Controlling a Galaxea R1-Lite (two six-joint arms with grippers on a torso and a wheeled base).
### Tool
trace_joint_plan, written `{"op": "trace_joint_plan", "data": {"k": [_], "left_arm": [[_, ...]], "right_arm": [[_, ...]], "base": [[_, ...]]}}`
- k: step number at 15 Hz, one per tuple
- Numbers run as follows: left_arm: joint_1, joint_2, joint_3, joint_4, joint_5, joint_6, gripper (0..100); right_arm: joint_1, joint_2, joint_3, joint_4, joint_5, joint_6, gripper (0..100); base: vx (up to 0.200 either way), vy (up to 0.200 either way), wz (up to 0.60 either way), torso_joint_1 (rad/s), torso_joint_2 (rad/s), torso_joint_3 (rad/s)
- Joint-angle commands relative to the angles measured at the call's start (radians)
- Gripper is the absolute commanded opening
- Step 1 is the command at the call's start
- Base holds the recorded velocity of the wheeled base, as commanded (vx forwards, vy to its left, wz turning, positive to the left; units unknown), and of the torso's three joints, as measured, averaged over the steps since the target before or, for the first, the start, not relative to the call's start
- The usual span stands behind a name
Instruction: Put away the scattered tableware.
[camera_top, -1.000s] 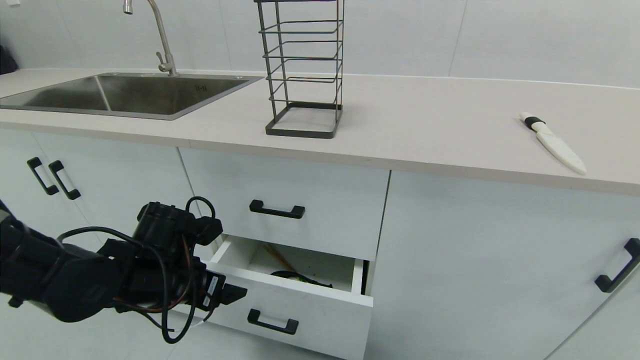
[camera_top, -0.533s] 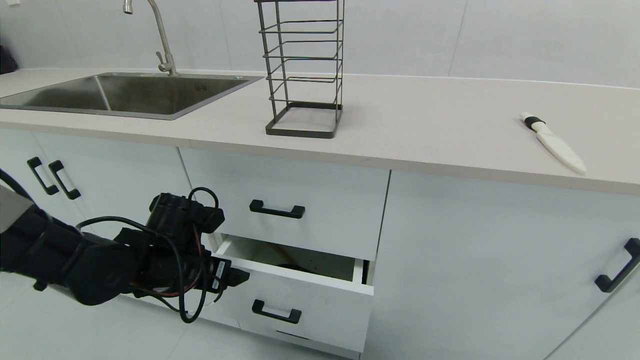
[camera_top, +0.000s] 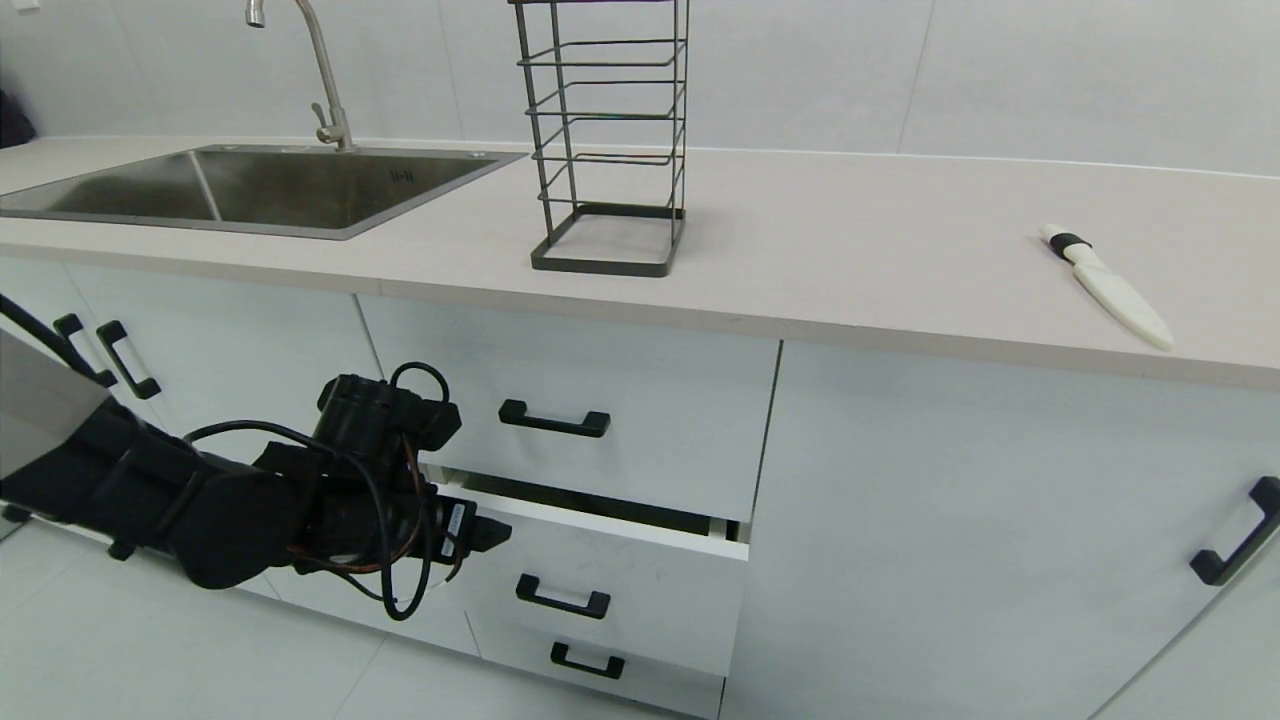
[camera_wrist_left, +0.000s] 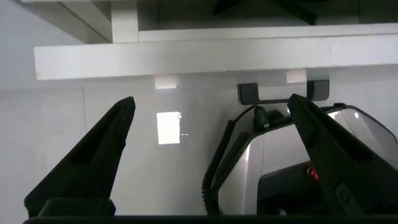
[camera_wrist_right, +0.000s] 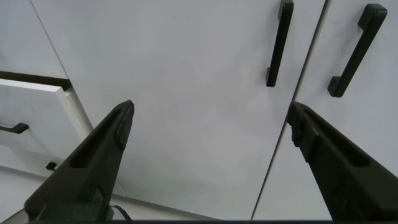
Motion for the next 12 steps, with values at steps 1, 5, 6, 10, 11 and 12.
{"op": "trace_joint_plan", "data": {"k": [1,5,6,10,11,12], "left_arm": [[-0.001,0.028,-0.031,0.000,-0.001,0.000,100],[-0.003,0.045,-0.048,0.000,0.001,0.000,100],[-0.001,0.053,-0.051,-0.001,0.001,0.000,100],[-0.007,0.099,-0.120,-0.001,0.001,0.000,100],[-0.010,0.102,-0.120,-0.001,0.001,0.000,100],[-0.015,0.108,-0.120,-0.001,0.001,0.000,100]], "right_arm": [[0.000,0.001,0.000,0.000,0.001,0.000,100],[0.000,0.001,0.000,0.000,0.001,0.000,100],[0.000,0.001,0.000,0.000,0.001,0.000,100],[0.000,0.001,0.000,0.000,0.001,0.000,100],[0.000,0.001,0.000,0.000,0.001,0.000,100],[0.000,0.001,0.000,0.000,0.001,0.000,100]], "base": [[0.000,0.000,0.00,0.000,0.00,0.000],[0.000,0.000,0.00,0.000,0.00,0.000],[0.000,0.000,0.00,0.000,0.00,0.000],[0.000,0.000,0.00,0.000,0.00,0.000],[0.000,0.000,0.00,0.000,0.00,0.000],[0.000,0.000,0.00,0.000,0.00,0.000]]}}
